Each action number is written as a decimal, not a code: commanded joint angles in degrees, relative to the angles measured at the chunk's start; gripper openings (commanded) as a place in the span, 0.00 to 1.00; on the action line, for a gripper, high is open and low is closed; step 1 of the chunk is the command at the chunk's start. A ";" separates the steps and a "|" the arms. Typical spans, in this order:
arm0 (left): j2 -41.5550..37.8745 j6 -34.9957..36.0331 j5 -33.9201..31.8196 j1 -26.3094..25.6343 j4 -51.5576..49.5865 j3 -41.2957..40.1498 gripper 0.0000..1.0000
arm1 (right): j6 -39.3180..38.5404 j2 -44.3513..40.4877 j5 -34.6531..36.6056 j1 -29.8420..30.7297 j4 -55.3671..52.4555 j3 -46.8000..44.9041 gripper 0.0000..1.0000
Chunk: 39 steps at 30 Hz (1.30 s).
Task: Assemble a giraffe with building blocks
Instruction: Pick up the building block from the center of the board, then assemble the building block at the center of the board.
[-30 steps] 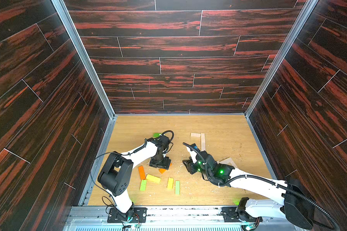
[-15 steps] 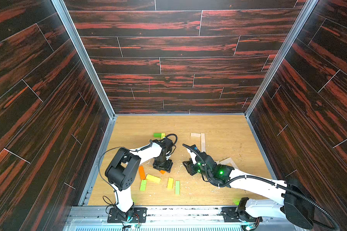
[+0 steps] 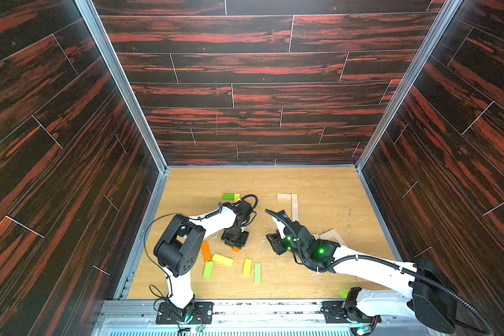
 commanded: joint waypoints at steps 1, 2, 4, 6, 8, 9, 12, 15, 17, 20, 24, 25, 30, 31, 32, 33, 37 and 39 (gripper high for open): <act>-0.38 -2.78 -2.42 -0.16 -2.17 3.31 0.19 | -0.59 -2.02 1.57 0.31 -0.96 0.03 0.51; -0.27 -3.67 -2.86 -0.12 -2.43 4.17 0.18 | -0.67 -2.21 1.82 0.31 -0.94 -0.12 0.51; 0.34 -5.93 -3.33 -0.12 -2.74 5.81 0.16 | -0.77 -2.56 2.24 0.23 -0.84 -0.49 0.51; 1.16 -8.18 -3.80 -0.12 -2.79 6.78 0.13 | -0.92 -2.59 2.42 0.23 -1.02 -0.50 0.51; 2.15 -10.33 -4.18 -0.12 -2.33 7.21 0.13 | -1.05 -2.53 2.51 0.23 -1.21 -0.41 0.51; 2.83 -11.31 -4.37 -0.12 -2.21 7.68 0.13 | -1.03 -2.53 2.53 0.23 -1.20 -0.41 0.51; 4.66 -13.24 -4.66 0.04 -2.46 9.31 0.13 | -1.25 -2.22 2.55 0.18 -1.09 -0.24 0.51; 5.95 -14.09 -6.00 0.51 -3.50 10.59 0.15 | -1.21 -1.98 2.55 0.23 -1.20 0.03 0.51; 6.37 -14.41 -6.24 1.20 -3.45 10.70 0.15 | -1.17 -2.03 2.55 0.23 -1.08 -0.14 0.51; 7.19 -14.58 -7.21 2.34 -3.74 10.86 0.16 | -1.23 -1.76 2.46 0.23 -1.07 -0.16 0.51; 7.99 -15.25 -6.89 3.48 -3.19 11.29 0.26 | -1.20 -1.54 2.46 0.23 -0.97 -0.15 0.51; 8.27 -15.31 -6.94 3.62 -3.27 11.72 0.37 | -1.13 -1.51 2.38 0.23 -0.93 -0.15 0.51; 8.55 -14.95 -5.46 3.61 -3.60 13.42 0.62 | -1.12 -1.28 2.29 0.23 -0.96 -0.05 0.51; 8.55 -14.85 -5.32 3.55 -3.83 13.64 0.62 | -1.21 -1.32 2.26 0.22 -0.86 -0.06 0.51; 8.55 -14.57 -5.05 3.53 -3.86 13.73 0.62 | -1.21 -1.22 2.27 0.23 -0.84 -0.06 0.51; 8.70 -14.39 -4.91 3.56 -3.96 13.79 0.62 | -1.21 -1.16 2.29 0.22 -0.83 -0.05 0.51; 9.77 -13.82 -4.69 3.57 -4.44 14.10 0.51 | -1.19 -0.82 1.94 0.23 -0.74 0.09 0.51; 10.23 -13.69 -4.68 3.56 -4.35 14.08 0.47 | -1.21 -0.65 1.81 0.23 -0.69 0.20 0.51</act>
